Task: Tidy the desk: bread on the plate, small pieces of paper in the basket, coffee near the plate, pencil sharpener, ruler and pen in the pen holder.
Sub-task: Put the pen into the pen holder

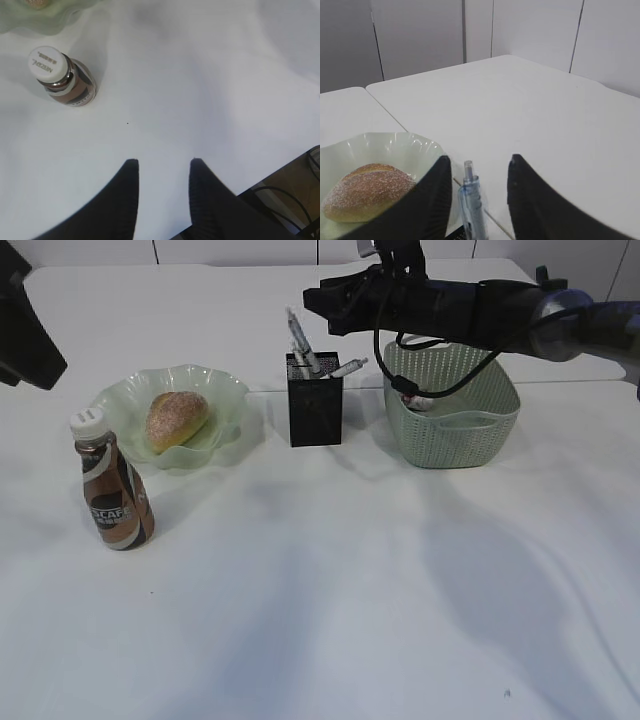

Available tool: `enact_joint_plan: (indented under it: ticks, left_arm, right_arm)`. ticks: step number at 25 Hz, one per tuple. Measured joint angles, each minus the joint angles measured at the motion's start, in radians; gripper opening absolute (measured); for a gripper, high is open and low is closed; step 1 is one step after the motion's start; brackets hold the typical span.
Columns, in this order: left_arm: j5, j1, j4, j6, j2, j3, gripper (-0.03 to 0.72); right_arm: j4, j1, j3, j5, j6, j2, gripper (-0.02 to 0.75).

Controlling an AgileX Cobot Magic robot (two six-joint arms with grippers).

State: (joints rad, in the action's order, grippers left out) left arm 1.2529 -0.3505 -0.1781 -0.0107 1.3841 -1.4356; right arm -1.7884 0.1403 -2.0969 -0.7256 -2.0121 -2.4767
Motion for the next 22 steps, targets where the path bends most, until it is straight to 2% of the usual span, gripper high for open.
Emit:
enact_joint_plan:
  ticks: [3,6,12,15,19,22]
  left_arm:
    - [0.0,0.0,0.0,0.0,0.0,0.0,0.237]
    - [0.0,0.0,0.0,0.0,0.0,0.0,0.237]
    - [0.0,0.0,0.0,0.0,0.0,0.0,0.237]
    - [0.0,0.0,0.004,0.0,0.0,0.0,0.237]
    - [0.0,0.0,0.022,0.0,0.0,0.0,0.237]
    - [0.0,0.0,0.043,0.0,0.0,0.0,0.237]
  right_arm:
    - [0.0,0.0,0.0,0.0,0.01,0.0,0.354]
    - [0.0,0.0,0.0,0.0,0.021,0.0,0.366]
    - [0.0,0.0,0.0,-0.026,0.06,0.0,0.368]
    - [0.0,0.0,0.0,-0.044,0.193,0.004,0.368]
    - [0.012,0.0,0.0,-0.044,0.246,0.014,0.368]
    - [0.154,-0.004,0.0,-0.053,0.337,0.054,0.368]
